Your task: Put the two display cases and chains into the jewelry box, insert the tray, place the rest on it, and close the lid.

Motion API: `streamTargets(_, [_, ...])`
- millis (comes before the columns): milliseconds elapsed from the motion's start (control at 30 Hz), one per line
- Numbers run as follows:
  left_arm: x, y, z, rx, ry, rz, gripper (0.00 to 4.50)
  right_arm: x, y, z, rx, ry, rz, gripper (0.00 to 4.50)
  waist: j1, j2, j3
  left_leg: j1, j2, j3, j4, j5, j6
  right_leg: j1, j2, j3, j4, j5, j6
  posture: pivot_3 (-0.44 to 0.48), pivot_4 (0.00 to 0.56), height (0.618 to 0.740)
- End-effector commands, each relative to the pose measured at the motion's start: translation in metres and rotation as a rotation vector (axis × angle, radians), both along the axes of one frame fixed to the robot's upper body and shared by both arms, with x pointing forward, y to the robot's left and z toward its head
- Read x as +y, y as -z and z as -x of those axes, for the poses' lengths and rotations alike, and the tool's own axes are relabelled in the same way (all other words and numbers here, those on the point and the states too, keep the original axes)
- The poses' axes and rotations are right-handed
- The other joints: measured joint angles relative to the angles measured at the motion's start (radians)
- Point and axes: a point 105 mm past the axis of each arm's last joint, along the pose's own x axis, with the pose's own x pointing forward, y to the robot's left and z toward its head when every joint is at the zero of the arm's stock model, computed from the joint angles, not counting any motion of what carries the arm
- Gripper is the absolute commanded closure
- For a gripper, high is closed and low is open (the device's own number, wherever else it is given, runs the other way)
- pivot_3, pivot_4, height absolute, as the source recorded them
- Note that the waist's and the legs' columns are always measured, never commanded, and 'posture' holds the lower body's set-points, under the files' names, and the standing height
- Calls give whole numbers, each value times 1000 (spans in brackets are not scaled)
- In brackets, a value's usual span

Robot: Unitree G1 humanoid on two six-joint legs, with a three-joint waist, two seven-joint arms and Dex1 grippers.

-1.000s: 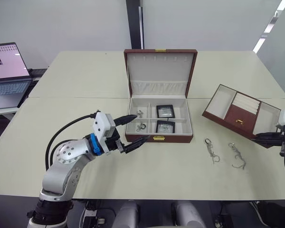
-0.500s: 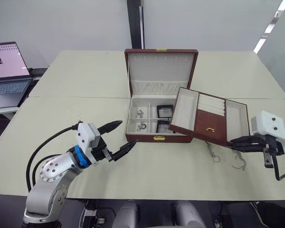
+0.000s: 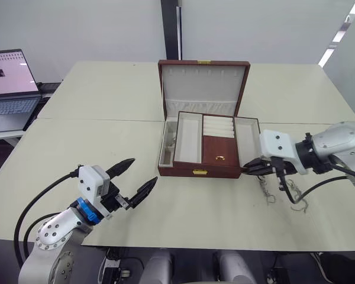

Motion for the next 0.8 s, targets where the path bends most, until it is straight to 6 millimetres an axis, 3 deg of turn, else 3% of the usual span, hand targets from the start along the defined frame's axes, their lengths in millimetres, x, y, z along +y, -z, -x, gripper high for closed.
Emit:
streamTargets(33, [-4,-11,4,-66,-8,-8,0,7,-10,-7,-36,6,2,4490,0,0,0,0,0,0,0,0,0,0,0,0,0,0,0,0,150,740])
streamTargets(433, [-4,-11,7,-75,-74,16,0,27,-9,-28,-14,-21,3,4490,-1,0,0,-1,0,0,0,0,0,-2,0,0,0,0,0,0,150,740])
streamTargets(800, [-6,-14,12,-75,-89,25,0,28,-1,-38,-62,-56,72,4490,-1,0,0,-2,0,1,0,0,0,-4,0,0,0,0,-1,0,150,740])
